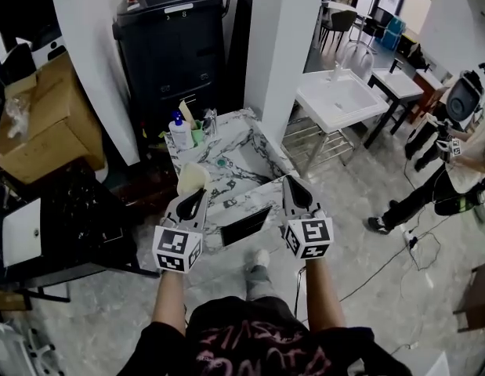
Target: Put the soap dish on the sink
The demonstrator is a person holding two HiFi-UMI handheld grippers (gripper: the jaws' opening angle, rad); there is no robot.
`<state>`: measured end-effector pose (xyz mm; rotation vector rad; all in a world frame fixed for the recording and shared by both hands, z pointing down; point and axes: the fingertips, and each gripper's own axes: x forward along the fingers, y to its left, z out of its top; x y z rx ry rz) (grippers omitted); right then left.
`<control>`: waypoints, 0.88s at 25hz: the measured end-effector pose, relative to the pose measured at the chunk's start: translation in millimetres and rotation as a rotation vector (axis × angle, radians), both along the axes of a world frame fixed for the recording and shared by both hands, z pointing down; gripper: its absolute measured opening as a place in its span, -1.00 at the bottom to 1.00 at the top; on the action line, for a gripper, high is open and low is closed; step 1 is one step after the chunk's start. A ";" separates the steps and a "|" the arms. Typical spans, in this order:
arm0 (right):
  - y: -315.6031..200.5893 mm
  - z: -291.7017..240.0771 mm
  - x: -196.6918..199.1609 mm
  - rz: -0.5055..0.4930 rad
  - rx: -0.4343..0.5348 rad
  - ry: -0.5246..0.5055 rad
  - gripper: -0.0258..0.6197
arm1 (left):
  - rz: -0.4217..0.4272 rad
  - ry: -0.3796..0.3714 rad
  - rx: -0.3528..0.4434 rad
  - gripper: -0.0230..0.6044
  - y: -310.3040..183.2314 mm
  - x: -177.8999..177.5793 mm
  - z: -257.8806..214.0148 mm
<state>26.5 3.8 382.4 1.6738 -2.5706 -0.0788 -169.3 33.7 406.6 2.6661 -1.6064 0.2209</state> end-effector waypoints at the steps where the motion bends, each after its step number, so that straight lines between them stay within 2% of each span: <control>1: -10.7 1.3 2.1 -0.004 -0.003 -0.009 -0.88 | 0.000 -0.002 -0.008 -0.86 -10.8 3.0 3.5; 6: -71.1 15.3 17.8 -0.016 -0.015 0.025 -0.88 | 0.003 -0.035 -0.036 -0.86 -71.4 25.2 19.1; 12: -148.2 25.9 47.2 -0.023 -0.047 0.005 -0.88 | -0.002 -0.053 -0.089 -0.86 -146.4 52.8 33.7; 22: -276.1 44.3 72.8 -0.119 -0.103 -0.003 -0.88 | -0.051 -0.087 -0.156 -0.86 -264.6 94.4 50.5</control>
